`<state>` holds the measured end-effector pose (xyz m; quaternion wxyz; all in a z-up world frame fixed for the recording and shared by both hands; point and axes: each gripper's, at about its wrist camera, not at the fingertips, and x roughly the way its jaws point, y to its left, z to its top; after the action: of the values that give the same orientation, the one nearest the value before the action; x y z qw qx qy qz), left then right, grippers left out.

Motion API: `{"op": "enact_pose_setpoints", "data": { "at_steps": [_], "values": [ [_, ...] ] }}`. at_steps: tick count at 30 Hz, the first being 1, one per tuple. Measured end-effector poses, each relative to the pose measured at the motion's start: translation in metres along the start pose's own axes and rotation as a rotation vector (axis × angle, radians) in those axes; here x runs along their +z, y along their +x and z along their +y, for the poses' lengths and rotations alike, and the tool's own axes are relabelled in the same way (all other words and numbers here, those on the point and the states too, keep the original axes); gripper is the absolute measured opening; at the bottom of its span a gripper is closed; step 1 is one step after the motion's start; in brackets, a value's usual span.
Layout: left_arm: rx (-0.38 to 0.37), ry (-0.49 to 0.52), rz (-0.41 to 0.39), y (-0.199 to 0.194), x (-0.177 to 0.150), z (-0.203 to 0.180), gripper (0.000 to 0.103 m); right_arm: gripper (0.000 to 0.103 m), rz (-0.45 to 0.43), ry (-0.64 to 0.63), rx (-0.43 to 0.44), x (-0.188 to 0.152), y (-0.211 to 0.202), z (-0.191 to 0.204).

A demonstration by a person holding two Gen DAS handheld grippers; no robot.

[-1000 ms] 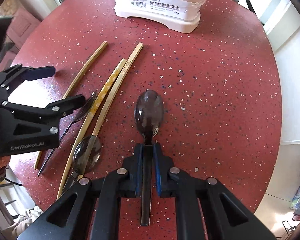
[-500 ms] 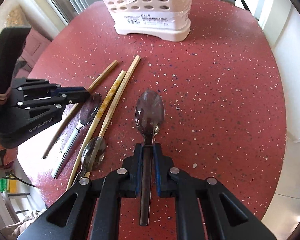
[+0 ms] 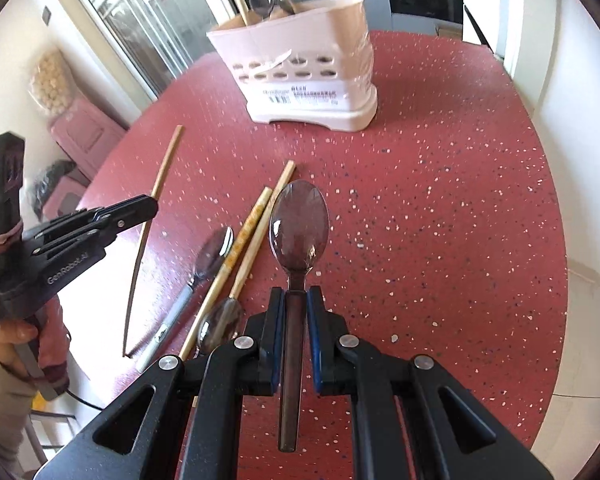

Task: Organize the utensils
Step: 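Carry the held spoon and chopstick upright to the caddy and lower them in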

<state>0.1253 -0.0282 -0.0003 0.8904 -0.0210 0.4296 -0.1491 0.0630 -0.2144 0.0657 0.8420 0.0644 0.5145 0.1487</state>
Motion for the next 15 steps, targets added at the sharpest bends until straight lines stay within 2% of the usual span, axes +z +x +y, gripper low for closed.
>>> {"op": "enact_pose_setpoints", "data": {
  "at_steps": [8,15],
  "values": [
    [-0.029,-0.058,-0.152,-0.043,0.01,0.008,0.035,0.012,-0.092,0.02,0.022,0.007,-0.021,0.005],
    [-0.045,-0.082,-0.236,-0.07,0.026,0.012,0.035,0.012,-0.152,0.026,0.026,0.018,-0.033,0.008]
  ]
}}
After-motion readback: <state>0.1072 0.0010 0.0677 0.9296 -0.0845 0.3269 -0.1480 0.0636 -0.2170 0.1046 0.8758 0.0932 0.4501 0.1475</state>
